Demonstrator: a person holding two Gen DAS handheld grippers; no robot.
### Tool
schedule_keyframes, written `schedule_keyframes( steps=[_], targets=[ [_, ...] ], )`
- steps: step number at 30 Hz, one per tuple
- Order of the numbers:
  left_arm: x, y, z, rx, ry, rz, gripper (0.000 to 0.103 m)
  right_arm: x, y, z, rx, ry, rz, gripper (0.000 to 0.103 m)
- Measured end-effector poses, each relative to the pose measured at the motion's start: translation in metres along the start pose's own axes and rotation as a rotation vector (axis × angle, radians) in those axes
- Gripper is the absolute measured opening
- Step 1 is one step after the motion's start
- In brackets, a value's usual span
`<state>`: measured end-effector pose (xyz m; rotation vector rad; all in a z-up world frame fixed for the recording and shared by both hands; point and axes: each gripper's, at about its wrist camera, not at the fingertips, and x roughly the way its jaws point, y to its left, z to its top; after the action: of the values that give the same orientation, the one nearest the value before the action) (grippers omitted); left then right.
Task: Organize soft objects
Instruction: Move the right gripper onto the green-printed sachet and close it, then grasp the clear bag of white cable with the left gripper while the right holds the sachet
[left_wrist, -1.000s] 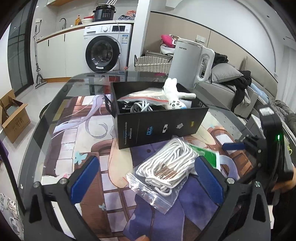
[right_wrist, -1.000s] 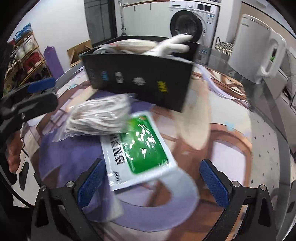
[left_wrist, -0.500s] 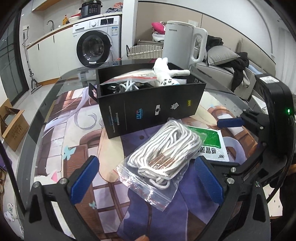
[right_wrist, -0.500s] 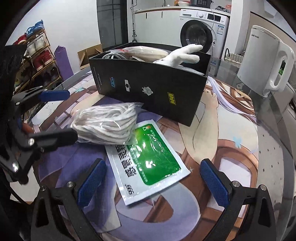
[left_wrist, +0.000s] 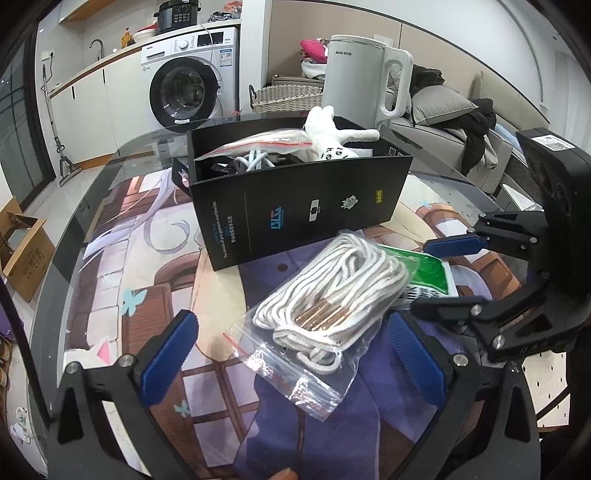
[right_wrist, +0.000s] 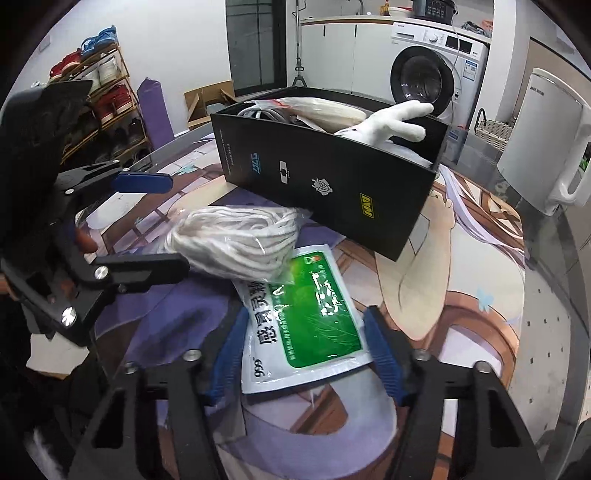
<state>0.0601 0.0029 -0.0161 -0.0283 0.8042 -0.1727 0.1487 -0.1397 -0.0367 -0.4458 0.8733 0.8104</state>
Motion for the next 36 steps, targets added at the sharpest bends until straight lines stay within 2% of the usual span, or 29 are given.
schedule_keyframes(
  steps=[3,12,18,22,27,33,36],
  targets=[
    [0.0,0.003,0.0,-0.01,0.001,0.002,0.103,-0.005,0.0,-0.005,-0.01,0.001,0.005,0.046],
    [0.004,-0.002,0.004,-0.009,0.006,-0.02,0.103,-0.017,-0.011,-0.016,0.004,0.0,-0.007,0.038],
    [0.006,-0.007,0.006,-0.001,0.011,-0.048,0.103,-0.03,-0.038,-0.021,0.077,-0.031,-0.034,0.037],
    [0.012,-0.013,0.01,0.018,0.026,-0.04,0.103,-0.038,-0.044,-0.019,0.096,-0.062,-0.028,0.037],
    [0.022,-0.021,0.014,0.046,0.058,-0.067,0.103,-0.041,-0.049,-0.017,0.108,-0.076,-0.022,0.037],
    [0.037,-0.032,0.016,0.1,0.128,-0.021,0.103,-0.044,-0.049,-0.018,0.116,-0.089,-0.014,0.037],
    [0.035,-0.032,0.014,0.097,0.122,-0.019,0.103,-0.043,-0.049,-0.018,0.115,-0.088,-0.013,0.037]
  ],
)
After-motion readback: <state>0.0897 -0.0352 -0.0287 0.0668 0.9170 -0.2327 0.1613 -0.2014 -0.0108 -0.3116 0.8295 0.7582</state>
